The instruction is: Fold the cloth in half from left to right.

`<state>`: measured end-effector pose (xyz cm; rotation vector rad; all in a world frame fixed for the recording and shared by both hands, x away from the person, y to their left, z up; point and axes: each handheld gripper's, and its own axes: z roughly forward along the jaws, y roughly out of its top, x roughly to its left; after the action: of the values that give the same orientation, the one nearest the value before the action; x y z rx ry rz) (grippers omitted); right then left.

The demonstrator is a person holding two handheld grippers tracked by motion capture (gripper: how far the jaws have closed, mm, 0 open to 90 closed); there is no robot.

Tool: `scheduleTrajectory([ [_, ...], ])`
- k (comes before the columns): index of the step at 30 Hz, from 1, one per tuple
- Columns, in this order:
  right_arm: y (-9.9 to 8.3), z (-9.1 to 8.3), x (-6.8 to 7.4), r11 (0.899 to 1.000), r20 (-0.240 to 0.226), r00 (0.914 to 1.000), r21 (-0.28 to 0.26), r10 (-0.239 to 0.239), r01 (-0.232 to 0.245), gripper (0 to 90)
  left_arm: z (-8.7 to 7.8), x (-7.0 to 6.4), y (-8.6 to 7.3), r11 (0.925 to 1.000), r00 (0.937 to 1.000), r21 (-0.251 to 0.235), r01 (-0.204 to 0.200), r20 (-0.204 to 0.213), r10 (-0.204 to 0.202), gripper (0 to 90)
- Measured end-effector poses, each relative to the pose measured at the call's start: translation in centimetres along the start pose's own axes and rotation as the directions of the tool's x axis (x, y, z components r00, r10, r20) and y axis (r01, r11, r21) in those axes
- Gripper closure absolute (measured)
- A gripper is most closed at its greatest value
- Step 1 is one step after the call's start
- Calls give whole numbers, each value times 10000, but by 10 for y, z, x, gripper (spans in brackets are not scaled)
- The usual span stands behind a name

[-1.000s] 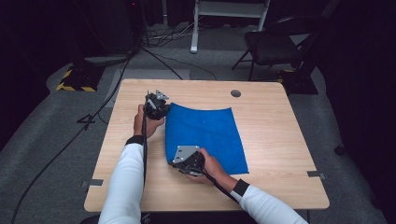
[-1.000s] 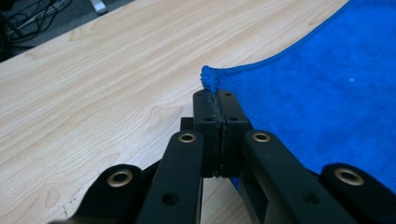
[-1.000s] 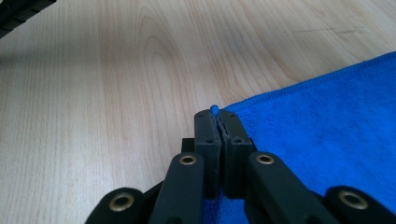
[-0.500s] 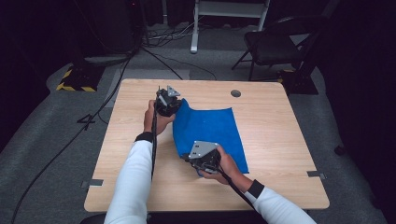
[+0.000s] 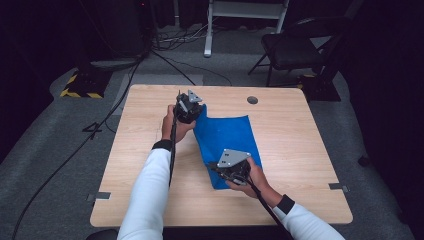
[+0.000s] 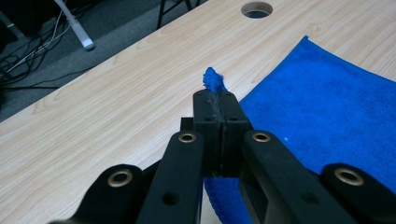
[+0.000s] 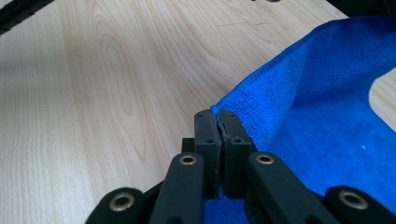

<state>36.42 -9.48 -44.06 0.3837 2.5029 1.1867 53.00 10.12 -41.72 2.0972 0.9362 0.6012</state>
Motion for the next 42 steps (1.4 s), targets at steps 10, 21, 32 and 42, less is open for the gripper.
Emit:
scheduleTrajectory([
  [10, -12, -16, -7, 9997, 184, 9995, -25, 250, -250, 881, 4, -6, 5, 9999, 9999, 9, -117, 12, 117, 886],
  [21, -22, -32, -18, 9980, 375, 9973, -70, 638, -636, 881, 10, -11, 12, 9998, 9998, -13, -178, 65, 178, 886],
  [32, -36, -49, -29, 9957, 616, 9938, 1, 922, -924, 880, 15, -21, 20, 9992, 9991, -59, -396, 148, 397, 886],
  [42, -51, -57, -28, 9951, 606, 9945, 440, 856, -883, 880, 25, -35, 27, 9981, 9978, -94, -616, 234, 618, 886],
])
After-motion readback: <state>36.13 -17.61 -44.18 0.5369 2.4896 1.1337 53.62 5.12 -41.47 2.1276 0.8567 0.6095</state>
